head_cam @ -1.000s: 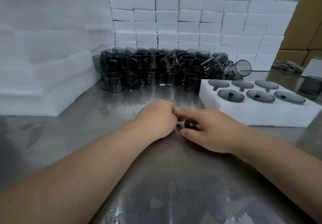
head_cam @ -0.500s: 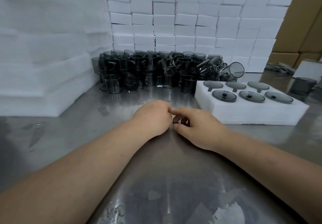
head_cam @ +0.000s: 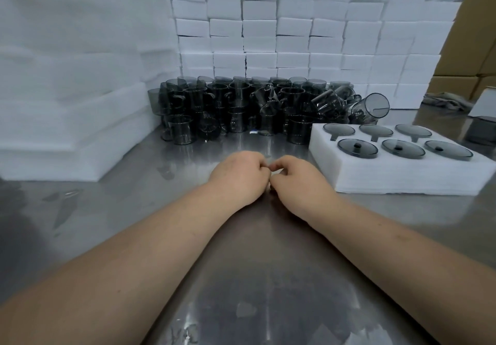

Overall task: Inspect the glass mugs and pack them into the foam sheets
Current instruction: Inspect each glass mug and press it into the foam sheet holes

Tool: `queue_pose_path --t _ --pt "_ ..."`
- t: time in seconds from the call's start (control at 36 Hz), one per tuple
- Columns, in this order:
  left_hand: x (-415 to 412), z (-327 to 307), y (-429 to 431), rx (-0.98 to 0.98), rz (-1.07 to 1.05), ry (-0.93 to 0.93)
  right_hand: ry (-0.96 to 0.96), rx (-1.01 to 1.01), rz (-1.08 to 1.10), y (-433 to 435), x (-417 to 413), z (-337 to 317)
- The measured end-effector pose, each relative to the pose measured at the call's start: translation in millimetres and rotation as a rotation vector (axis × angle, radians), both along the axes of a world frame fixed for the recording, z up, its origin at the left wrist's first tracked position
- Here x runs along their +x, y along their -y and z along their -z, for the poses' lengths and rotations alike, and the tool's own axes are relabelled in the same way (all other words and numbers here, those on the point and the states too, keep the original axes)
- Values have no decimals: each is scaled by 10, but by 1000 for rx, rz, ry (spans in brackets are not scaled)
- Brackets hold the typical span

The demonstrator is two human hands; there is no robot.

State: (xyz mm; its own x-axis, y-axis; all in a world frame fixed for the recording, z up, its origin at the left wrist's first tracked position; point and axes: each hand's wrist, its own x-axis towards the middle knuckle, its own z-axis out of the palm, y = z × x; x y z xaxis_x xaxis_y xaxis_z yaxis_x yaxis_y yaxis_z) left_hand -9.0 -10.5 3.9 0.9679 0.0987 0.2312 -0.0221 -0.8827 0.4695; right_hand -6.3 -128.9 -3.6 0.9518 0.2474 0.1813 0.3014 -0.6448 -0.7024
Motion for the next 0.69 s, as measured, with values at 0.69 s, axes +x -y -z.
queue_pose_path --t 0.69 --pt "494 -54 -307 569 -42 116 -30 152 -23 40 98 20"
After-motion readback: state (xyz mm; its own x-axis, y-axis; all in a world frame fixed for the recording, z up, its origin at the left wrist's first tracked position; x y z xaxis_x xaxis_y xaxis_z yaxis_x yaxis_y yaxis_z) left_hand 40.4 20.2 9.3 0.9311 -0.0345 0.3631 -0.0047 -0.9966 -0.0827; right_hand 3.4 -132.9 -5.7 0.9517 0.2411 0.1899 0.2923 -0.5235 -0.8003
